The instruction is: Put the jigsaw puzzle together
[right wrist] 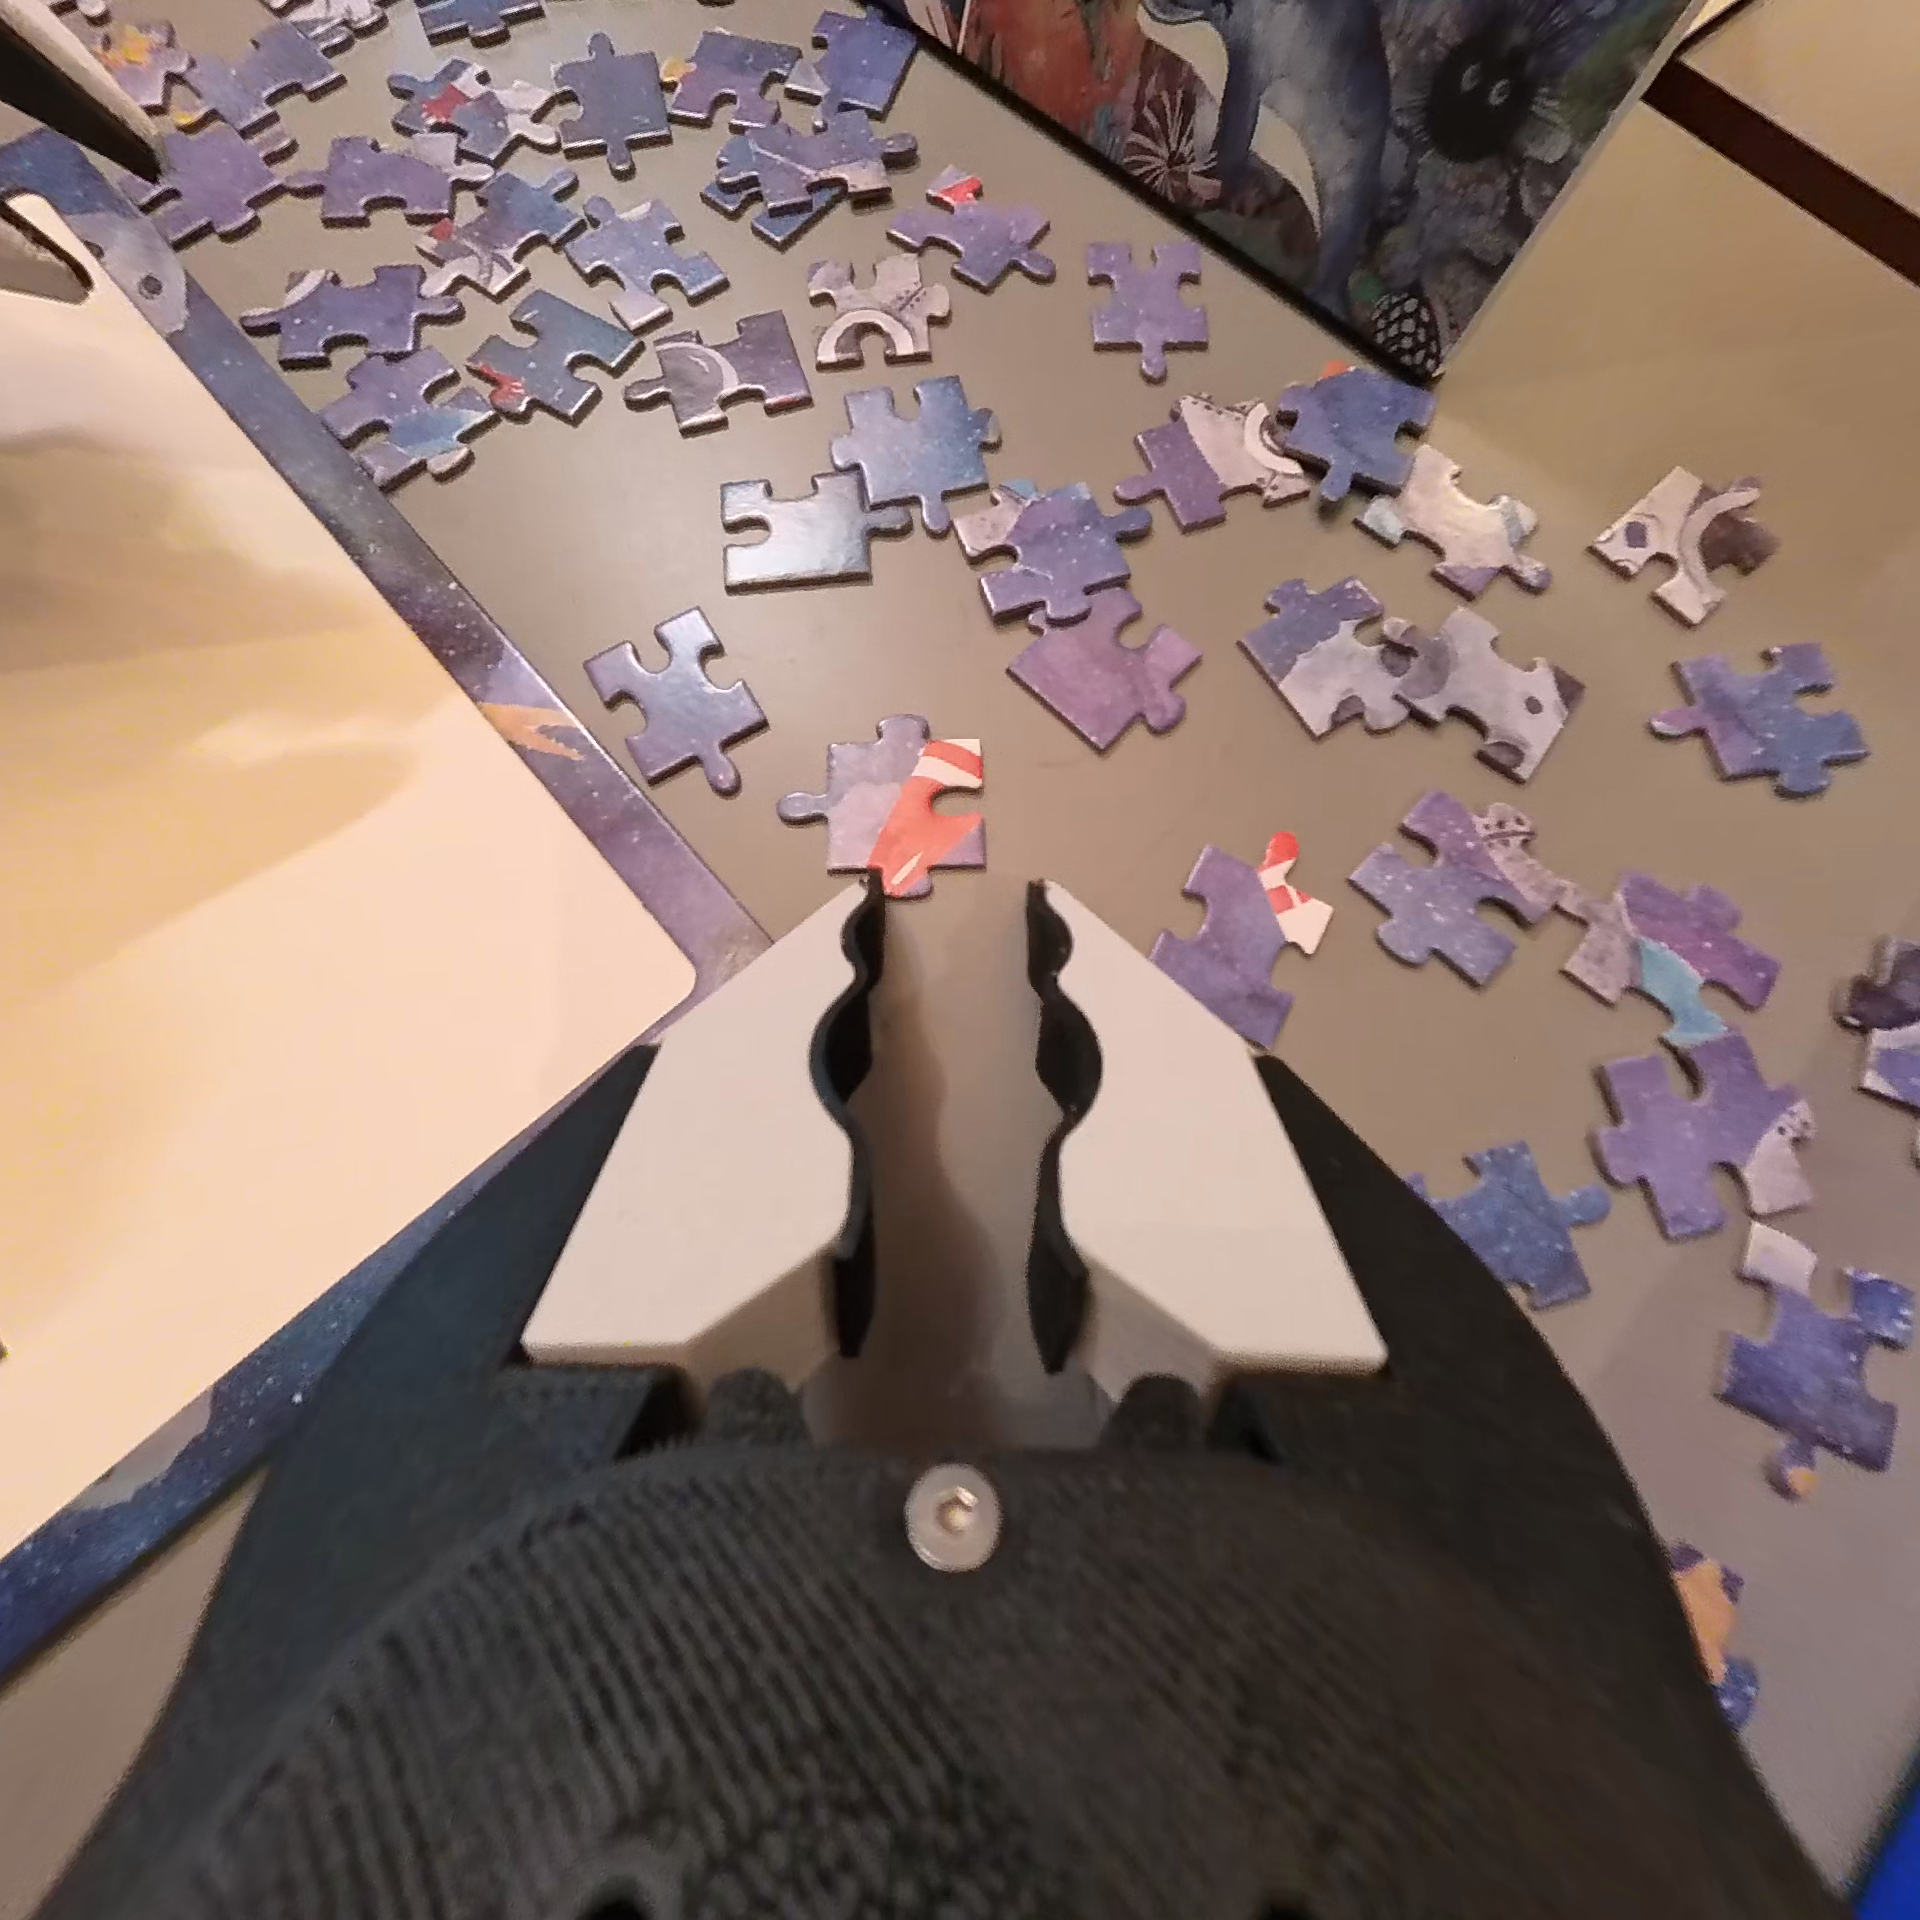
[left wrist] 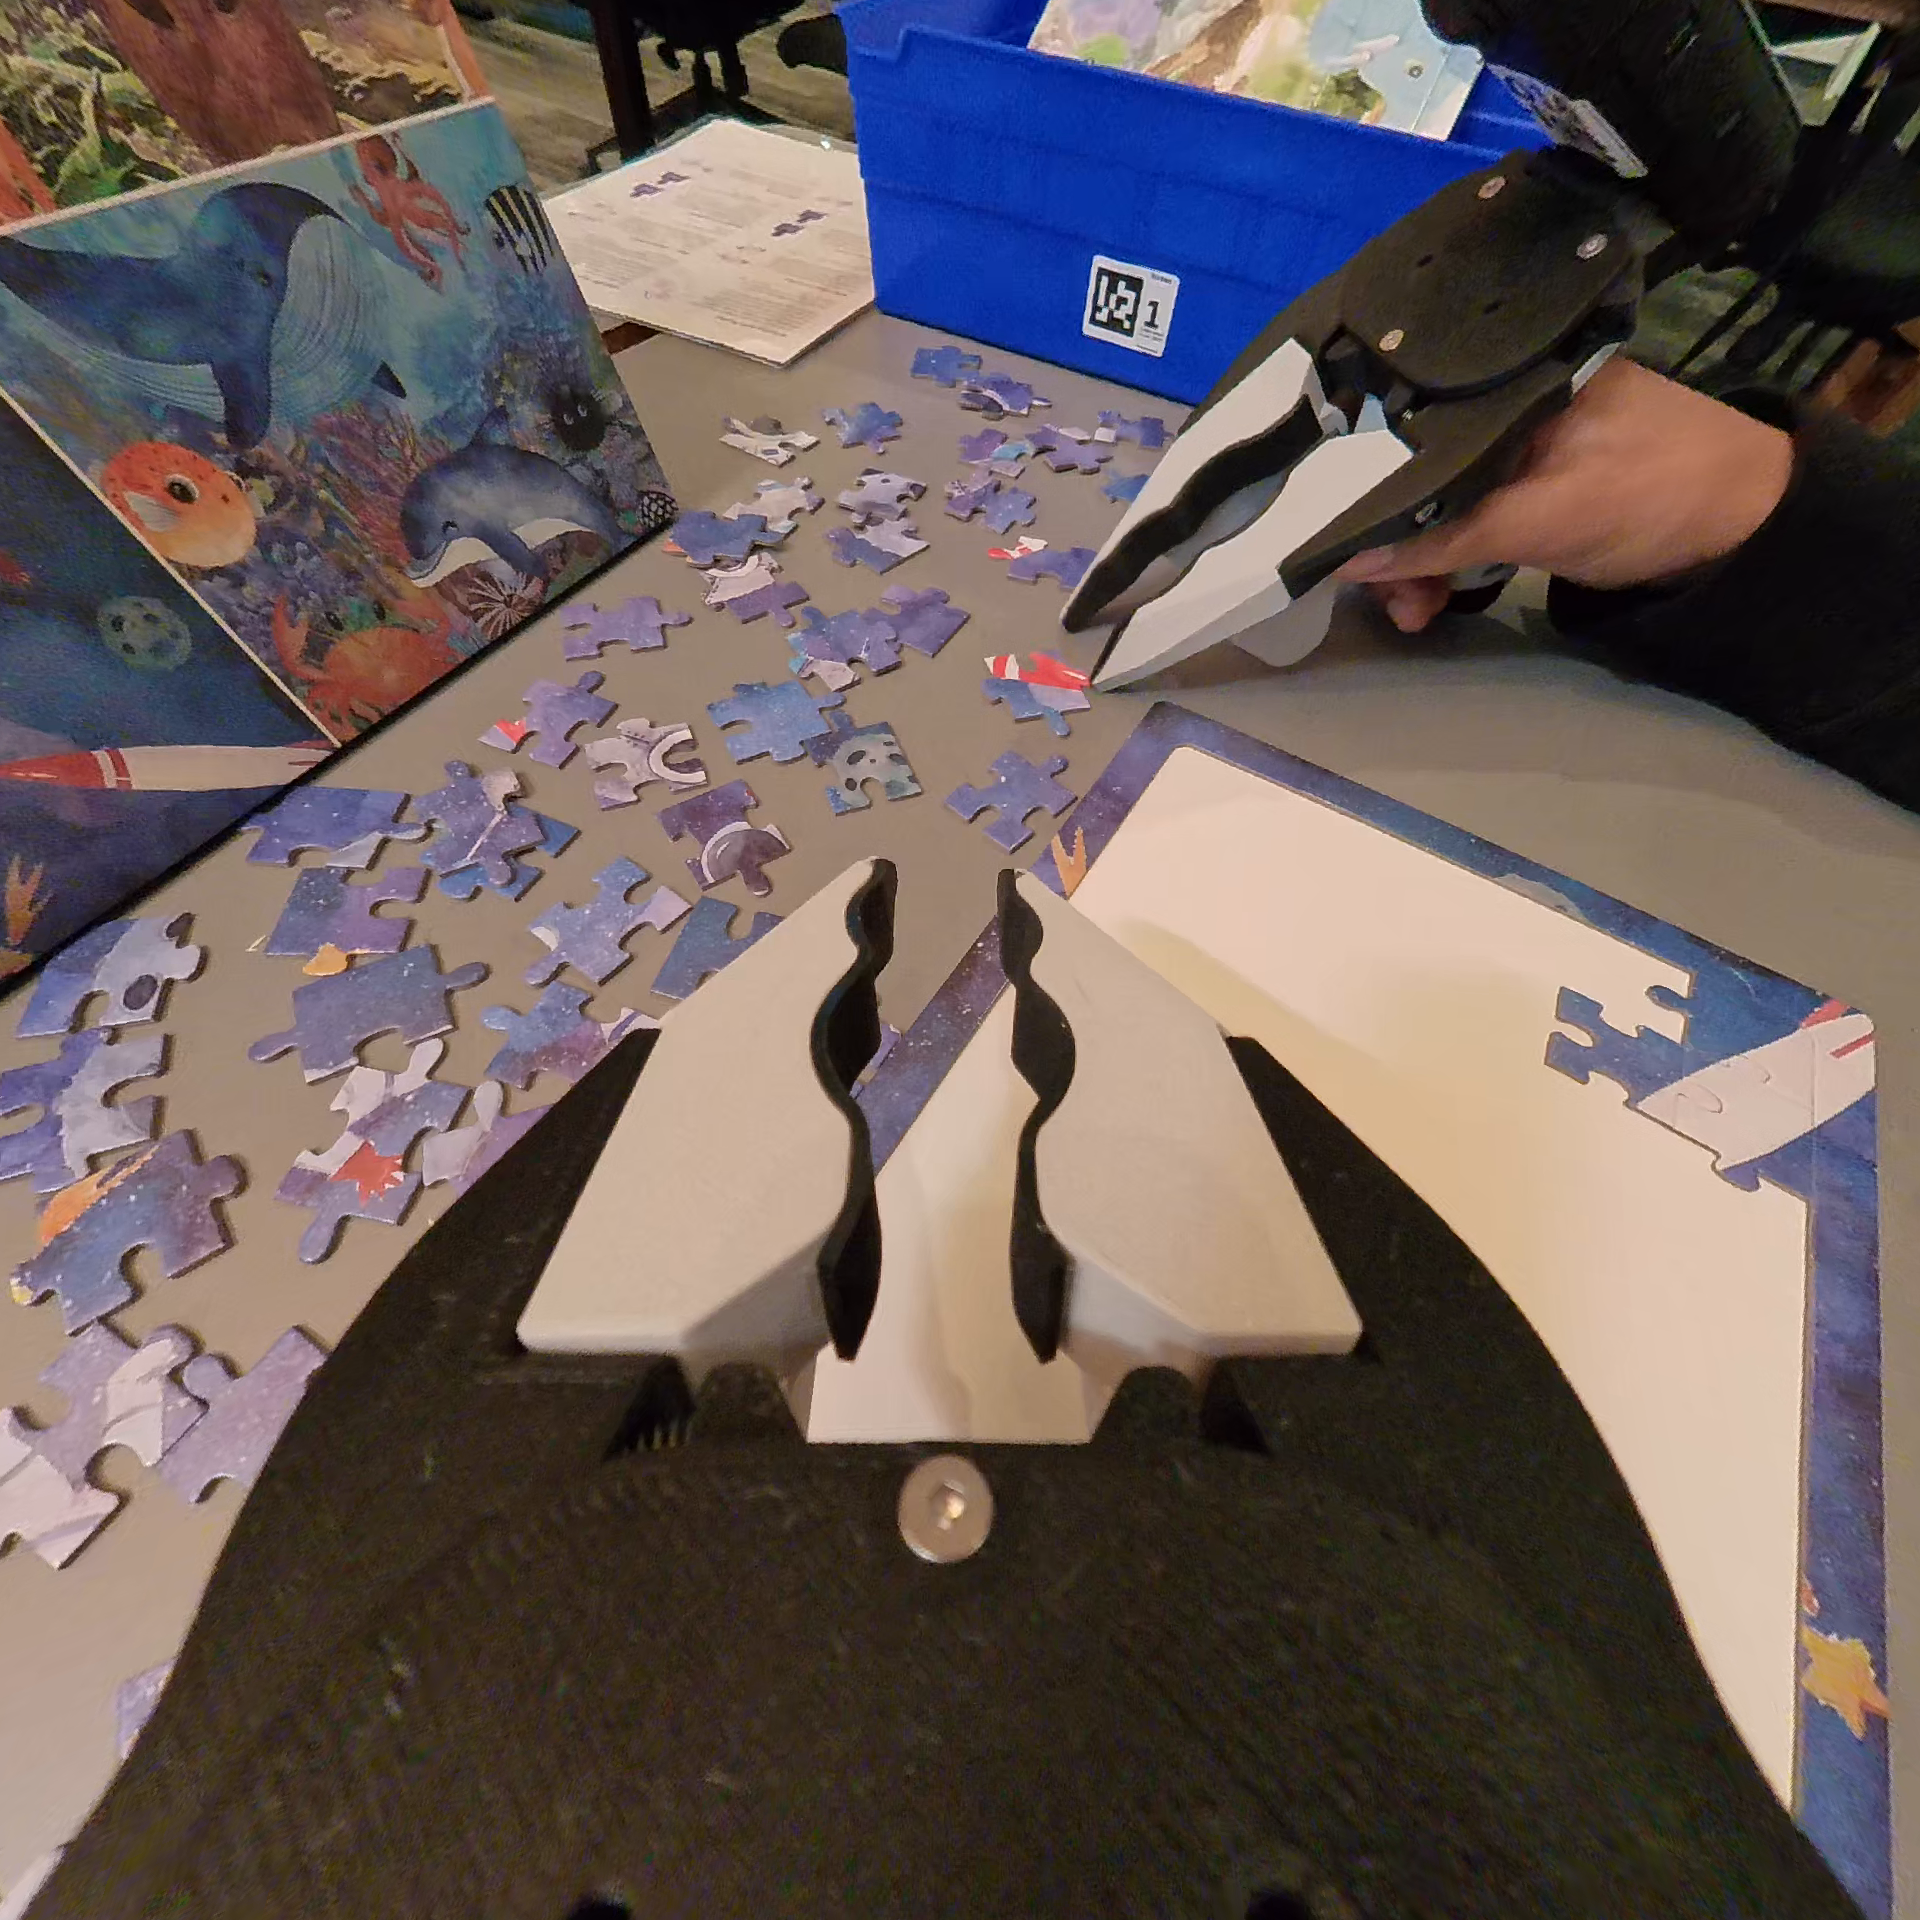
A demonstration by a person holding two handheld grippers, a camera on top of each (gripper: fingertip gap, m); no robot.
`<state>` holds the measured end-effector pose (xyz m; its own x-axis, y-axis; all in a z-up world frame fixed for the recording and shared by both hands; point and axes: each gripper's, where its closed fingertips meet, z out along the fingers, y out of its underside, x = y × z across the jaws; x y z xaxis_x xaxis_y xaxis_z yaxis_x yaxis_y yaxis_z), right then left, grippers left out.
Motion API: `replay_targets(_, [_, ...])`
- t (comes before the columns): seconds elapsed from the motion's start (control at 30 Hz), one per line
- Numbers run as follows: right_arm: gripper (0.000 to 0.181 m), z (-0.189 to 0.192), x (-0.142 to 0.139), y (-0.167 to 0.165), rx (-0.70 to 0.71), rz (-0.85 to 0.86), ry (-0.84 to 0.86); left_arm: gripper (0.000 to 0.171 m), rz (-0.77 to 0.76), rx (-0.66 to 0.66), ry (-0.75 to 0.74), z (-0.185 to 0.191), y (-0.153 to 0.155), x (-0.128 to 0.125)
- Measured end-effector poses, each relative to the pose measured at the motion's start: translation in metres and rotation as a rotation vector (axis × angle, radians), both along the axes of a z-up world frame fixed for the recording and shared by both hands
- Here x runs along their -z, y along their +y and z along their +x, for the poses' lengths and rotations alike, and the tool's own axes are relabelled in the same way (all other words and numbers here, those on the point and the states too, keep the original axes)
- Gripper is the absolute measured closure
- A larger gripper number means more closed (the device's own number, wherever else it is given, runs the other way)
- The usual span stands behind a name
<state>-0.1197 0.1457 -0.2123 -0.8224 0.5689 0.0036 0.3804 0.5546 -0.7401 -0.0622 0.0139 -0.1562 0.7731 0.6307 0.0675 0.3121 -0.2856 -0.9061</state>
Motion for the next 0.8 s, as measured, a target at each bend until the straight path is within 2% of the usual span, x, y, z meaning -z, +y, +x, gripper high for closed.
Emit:
replay_targets(0.53, [0.161, 0.013, -0.001, -0.012, -0.05, -0.033, -0.051, 0.153, -0.003, 0.0, -0.002, 0.0, 0.0, 0.001])
replay_targets(0.8, [0.168, 0.012, -0.001, -0.009, -0.024, -0.047, -0.081, 0.153, 0.0, -0.004, -0.001, 0.0, -0.001, 0.0])
